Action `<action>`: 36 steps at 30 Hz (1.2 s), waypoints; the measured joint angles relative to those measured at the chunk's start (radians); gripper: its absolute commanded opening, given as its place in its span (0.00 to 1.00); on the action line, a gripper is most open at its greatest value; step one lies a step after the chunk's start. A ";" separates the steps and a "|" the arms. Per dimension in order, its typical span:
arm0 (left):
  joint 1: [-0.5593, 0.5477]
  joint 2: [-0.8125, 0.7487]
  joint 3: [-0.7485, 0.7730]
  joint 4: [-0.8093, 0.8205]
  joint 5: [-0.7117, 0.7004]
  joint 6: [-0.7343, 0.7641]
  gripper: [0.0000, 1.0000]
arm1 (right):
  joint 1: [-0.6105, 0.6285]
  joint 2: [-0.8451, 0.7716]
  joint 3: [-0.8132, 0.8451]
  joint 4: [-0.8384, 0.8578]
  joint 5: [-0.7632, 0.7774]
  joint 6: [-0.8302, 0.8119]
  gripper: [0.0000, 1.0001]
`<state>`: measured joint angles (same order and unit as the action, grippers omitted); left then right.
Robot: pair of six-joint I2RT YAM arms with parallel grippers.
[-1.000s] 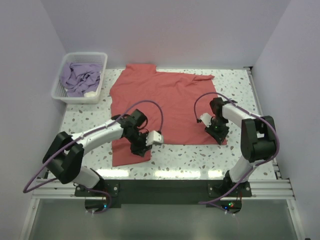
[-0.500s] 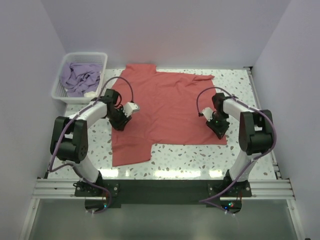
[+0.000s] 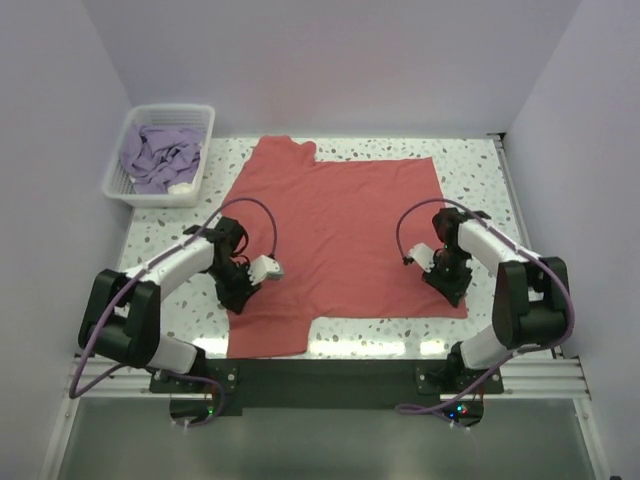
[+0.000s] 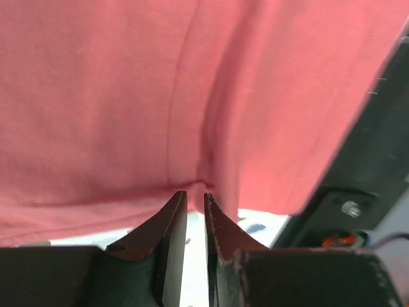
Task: Fold and stack the t-shirts
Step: Flatten the tshirt out
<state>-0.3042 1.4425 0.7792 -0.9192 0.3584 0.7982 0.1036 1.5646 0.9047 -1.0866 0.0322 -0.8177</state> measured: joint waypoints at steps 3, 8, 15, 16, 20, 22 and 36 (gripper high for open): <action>0.031 0.019 0.099 -0.111 0.055 0.023 0.24 | 0.000 -0.020 0.095 -0.055 -0.029 -0.010 0.22; 0.077 0.162 0.372 -0.032 0.072 -0.037 0.28 | 0.000 0.172 0.338 -0.009 -0.055 0.047 0.22; 0.092 0.353 0.444 0.152 0.011 -0.151 0.28 | 0.000 0.391 0.440 0.087 -0.050 0.130 0.21; 0.094 0.362 0.431 0.166 -0.002 -0.160 0.28 | 0.000 0.401 0.438 0.092 -0.049 0.135 0.21; 0.097 0.352 0.341 0.209 -0.030 -0.177 0.27 | 0.000 0.378 0.390 0.121 -0.035 0.137 0.21; 0.100 0.311 0.288 0.238 -0.037 -0.177 0.26 | 0.000 0.337 0.331 0.145 -0.026 0.134 0.21; 0.101 0.311 0.608 0.101 0.096 -0.227 0.57 | -0.082 0.311 0.599 -0.024 -0.222 0.164 0.30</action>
<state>-0.2031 1.7531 1.3869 -0.8181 0.4541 0.5716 0.0219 1.8759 1.5040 -1.1110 -0.1898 -0.6533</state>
